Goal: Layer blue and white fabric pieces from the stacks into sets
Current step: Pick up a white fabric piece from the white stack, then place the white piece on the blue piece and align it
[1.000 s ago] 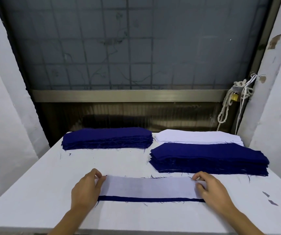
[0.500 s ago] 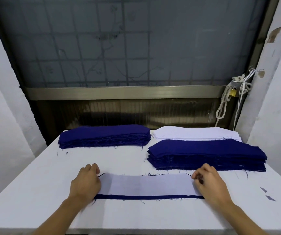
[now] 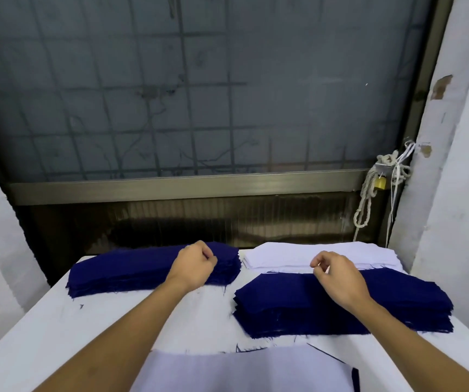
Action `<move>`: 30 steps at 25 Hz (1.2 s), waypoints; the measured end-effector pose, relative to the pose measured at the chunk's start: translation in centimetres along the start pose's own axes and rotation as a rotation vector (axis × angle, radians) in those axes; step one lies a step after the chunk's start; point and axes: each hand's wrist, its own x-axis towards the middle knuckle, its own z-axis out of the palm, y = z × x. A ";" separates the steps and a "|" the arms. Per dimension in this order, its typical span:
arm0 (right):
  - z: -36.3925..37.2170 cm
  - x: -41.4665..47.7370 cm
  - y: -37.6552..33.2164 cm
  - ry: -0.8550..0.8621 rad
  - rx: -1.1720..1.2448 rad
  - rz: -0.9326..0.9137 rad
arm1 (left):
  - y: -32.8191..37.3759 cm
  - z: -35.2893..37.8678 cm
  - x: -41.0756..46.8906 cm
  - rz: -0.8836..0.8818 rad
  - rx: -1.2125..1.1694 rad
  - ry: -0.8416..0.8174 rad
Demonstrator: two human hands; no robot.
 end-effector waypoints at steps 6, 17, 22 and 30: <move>1.6 6.1 1.9 -0.091 -0.071 0.081 | 4.4 5.5 5.5 0.032 0.001 -0.082; 5.0 13.3 6.3 -0.171 -0.160 0.093 | 4.6 13.4 12.5 0.016 0.214 -0.166; 6.1 14.4 7.6 -0.156 -0.164 0.058 | 4.9 14.8 13.8 -0.049 0.179 -0.132; 6.9 14.5 6.8 -0.066 -0.373 -0.079 | 5.9 15.2 13.7 0.205 0.512 -0.080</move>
